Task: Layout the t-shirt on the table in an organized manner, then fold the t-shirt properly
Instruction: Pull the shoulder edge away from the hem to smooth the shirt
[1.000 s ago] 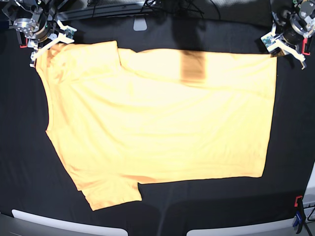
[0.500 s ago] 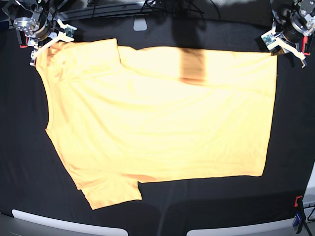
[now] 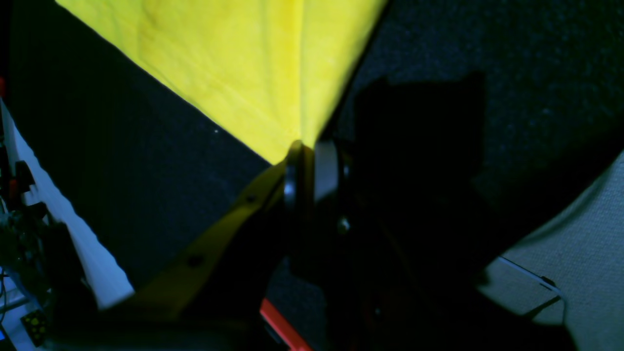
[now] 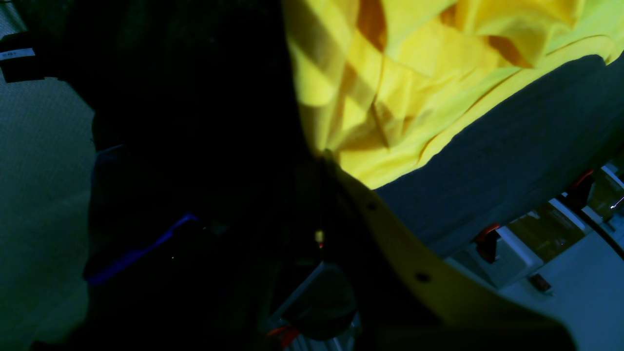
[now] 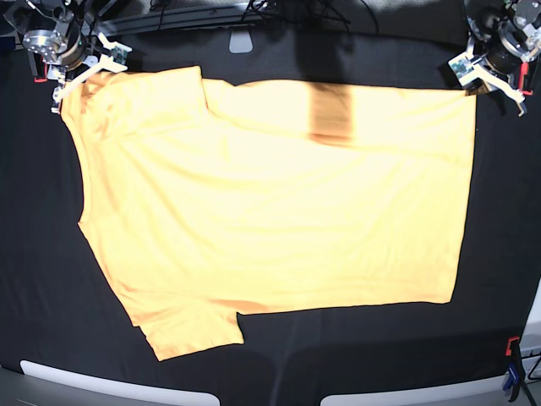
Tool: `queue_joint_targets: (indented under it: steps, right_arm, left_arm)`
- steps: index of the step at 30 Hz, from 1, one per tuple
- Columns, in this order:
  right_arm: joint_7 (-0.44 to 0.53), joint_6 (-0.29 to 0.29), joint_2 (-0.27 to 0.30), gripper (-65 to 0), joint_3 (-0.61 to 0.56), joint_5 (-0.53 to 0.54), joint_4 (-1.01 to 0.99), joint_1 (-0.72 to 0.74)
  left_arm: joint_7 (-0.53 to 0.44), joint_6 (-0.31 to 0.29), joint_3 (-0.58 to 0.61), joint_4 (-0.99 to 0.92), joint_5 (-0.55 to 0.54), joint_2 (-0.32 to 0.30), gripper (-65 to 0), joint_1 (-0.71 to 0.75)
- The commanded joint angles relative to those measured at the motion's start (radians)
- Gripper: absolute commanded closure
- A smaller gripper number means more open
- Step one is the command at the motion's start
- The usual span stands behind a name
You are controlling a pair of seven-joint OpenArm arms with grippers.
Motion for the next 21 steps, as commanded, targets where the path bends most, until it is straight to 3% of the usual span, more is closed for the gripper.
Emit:
queue_joint_targets:
  steps: [1,13,21]
  right_arm:
    - [-0.018,-0.007,0.021,0.0,0.010,-0.015,0.014,-0.003]
    - [-0.018,-0.006,0.021,0.0,0.010,-0.015,0.014,-0.003]
    - [-0.033,0.005,0.042,0.0,0.010,-0.015,0.014,-0.035]
  left_arm:
    - [0.033,-0.040,0.002,-0.001,-0.002,-0.014,0.0,0.019]
    - [0.055,-0.041,0.002,-0.001,-0.002,-0.014,0.0,0.022]
    - [0.063,-0.042,0.002,0.018,0.010,-0.018,0.0,0.101]
